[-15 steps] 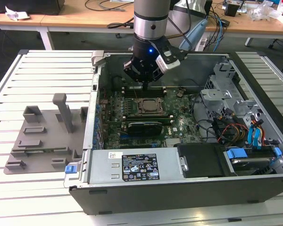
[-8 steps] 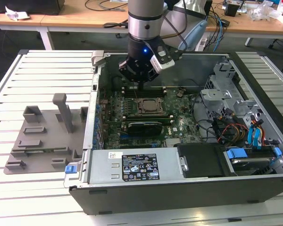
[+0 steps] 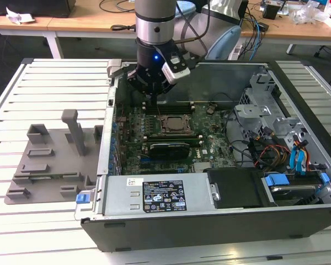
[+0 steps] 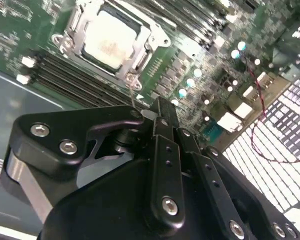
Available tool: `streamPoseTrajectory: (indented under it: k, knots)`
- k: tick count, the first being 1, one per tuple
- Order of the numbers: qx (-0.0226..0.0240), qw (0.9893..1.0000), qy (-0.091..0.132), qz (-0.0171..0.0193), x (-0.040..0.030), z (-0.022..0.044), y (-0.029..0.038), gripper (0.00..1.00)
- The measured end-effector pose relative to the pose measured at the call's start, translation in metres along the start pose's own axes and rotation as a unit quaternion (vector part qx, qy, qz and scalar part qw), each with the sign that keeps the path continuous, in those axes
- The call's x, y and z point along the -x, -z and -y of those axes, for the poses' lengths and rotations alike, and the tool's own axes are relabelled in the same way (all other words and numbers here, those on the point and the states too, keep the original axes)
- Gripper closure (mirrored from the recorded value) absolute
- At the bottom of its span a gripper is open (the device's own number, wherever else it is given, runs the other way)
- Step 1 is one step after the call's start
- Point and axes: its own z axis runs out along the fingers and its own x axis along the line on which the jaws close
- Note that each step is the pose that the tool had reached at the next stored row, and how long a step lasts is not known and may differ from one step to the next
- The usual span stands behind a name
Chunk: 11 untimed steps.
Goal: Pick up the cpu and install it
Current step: 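Install the first cpu locking lever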
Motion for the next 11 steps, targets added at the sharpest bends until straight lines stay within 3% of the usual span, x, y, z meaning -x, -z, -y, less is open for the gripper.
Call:
streamPoseTrajectory:
  k: [6, 11]
  knots:
    - [0.0002, 1.0, 0.0, 0.0, -0.0052, -0.0202, -0.0036, 0.89]
    - [0.001, 1.0, 0.0, 0.0, -0.0052, -0.0214, -0.0055, 0.89]
